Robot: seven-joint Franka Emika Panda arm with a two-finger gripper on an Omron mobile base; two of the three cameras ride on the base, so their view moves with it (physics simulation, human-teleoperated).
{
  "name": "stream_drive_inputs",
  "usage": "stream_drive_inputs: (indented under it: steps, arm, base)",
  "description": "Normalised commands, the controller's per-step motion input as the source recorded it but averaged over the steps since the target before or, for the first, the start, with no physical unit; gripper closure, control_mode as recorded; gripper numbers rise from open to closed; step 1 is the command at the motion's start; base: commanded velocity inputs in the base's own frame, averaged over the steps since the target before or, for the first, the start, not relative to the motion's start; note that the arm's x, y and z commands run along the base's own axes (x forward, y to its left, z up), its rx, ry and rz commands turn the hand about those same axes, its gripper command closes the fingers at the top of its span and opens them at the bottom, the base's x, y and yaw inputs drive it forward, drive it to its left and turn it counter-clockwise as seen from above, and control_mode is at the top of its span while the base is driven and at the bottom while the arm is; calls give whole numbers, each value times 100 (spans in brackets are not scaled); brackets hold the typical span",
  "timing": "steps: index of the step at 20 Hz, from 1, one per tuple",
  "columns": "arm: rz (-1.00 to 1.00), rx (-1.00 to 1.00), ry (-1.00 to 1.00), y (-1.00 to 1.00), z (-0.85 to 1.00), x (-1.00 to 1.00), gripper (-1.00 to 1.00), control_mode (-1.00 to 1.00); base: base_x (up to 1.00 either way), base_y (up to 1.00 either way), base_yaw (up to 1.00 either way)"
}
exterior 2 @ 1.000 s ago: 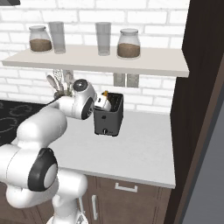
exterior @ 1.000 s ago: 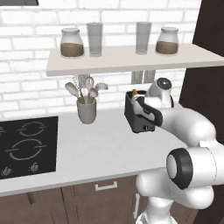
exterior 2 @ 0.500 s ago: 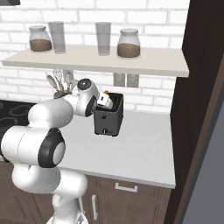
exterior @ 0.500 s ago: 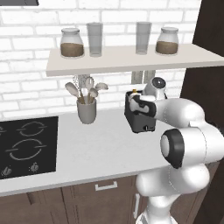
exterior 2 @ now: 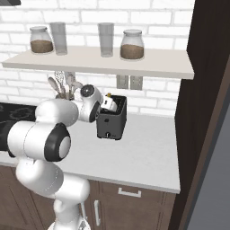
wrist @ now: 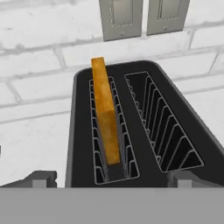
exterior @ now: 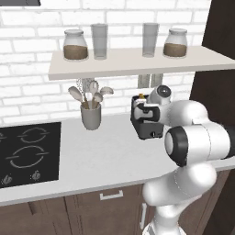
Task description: Start the toaster. Once the lever pops up, take the bread to the plate on the dining counter.
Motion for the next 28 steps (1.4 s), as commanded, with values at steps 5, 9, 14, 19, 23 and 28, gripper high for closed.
stream_drive_inputs:
  steps: [5,9,14,19,23,28]
  arm:
    - [0,-2,-12,-4,-8,23,-100,-100]
    - [0,0,0,-7,-3,40,-100,-100]
    - [0,0,0,-8,0,49,-100,-100]
    - [0,0,0,-9,0,37,-100,-100]
    - [0,0,0,-3,-2,27,-100,-100]
    - [0,0,-1,0,-2,13,-100,-100]
  base:
    - [0,0,0]
    - [0,0,0]
    - [0,0,0]
    - [0,0,0]
    - [0,0,0]
    - [0,0,0]
